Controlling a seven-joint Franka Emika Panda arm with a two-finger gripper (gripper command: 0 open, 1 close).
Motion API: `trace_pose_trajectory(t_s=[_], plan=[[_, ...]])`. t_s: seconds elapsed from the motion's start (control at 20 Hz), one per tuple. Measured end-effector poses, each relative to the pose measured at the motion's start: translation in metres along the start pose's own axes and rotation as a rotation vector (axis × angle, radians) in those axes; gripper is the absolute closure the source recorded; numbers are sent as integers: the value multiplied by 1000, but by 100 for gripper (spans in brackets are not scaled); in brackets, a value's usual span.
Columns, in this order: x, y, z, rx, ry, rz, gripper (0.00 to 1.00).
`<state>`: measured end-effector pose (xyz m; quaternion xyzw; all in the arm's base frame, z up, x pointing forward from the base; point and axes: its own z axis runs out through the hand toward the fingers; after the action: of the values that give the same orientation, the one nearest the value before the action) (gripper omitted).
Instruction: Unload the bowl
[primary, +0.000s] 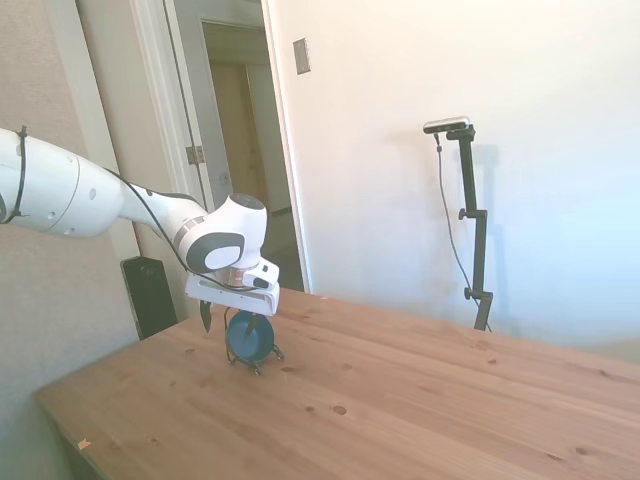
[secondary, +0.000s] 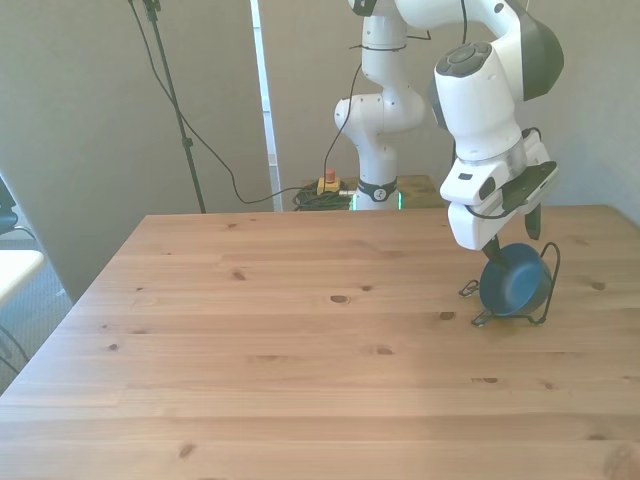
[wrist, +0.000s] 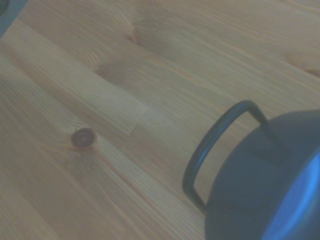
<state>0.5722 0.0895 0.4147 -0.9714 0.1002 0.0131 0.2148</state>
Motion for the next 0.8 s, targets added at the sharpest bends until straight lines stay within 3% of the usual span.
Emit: trace_pose_trajectory(t_s=[0.8], plan=[[0,9,2,3,-18,-15,100]])
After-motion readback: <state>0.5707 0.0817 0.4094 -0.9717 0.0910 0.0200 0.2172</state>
